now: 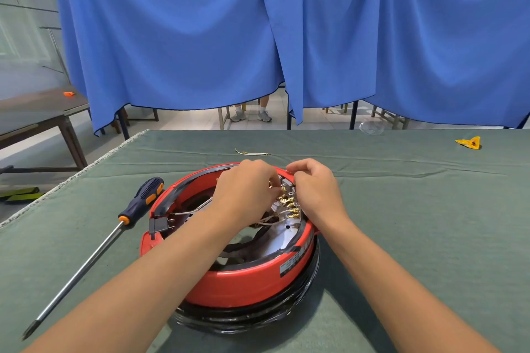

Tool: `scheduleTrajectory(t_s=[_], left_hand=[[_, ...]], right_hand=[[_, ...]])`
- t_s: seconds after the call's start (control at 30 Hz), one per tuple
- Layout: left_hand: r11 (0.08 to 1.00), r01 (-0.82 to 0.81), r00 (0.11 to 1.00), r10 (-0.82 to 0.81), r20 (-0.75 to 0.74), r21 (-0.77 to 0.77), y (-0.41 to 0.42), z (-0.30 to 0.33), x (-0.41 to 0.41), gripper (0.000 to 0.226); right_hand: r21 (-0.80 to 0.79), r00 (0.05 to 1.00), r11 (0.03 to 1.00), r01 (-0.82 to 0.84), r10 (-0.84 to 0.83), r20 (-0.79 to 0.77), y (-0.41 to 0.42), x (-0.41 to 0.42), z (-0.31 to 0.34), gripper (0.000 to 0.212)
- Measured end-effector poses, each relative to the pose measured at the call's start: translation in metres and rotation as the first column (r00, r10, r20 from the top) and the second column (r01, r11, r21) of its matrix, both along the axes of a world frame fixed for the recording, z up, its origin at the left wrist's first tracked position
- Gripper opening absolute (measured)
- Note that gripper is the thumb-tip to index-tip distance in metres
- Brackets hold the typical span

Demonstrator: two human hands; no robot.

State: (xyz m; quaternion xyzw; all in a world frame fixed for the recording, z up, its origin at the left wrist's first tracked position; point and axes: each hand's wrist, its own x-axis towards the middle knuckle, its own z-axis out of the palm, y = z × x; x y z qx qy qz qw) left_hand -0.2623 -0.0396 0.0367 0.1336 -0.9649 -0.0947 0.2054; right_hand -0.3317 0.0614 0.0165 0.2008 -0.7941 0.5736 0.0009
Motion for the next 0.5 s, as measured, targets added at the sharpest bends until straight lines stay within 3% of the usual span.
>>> scheduleTrajectory(t_s=[0.5], left_hand=[[0.999,-0.05,0.998,0.051,-0.031,0.008,0.003,0.0037,0.001,0.013]], right_hand=[[-0.042,1.0,0.999,-0.013,0.013,0.003,0.001,-0.0001,-0.0005,0.018]])
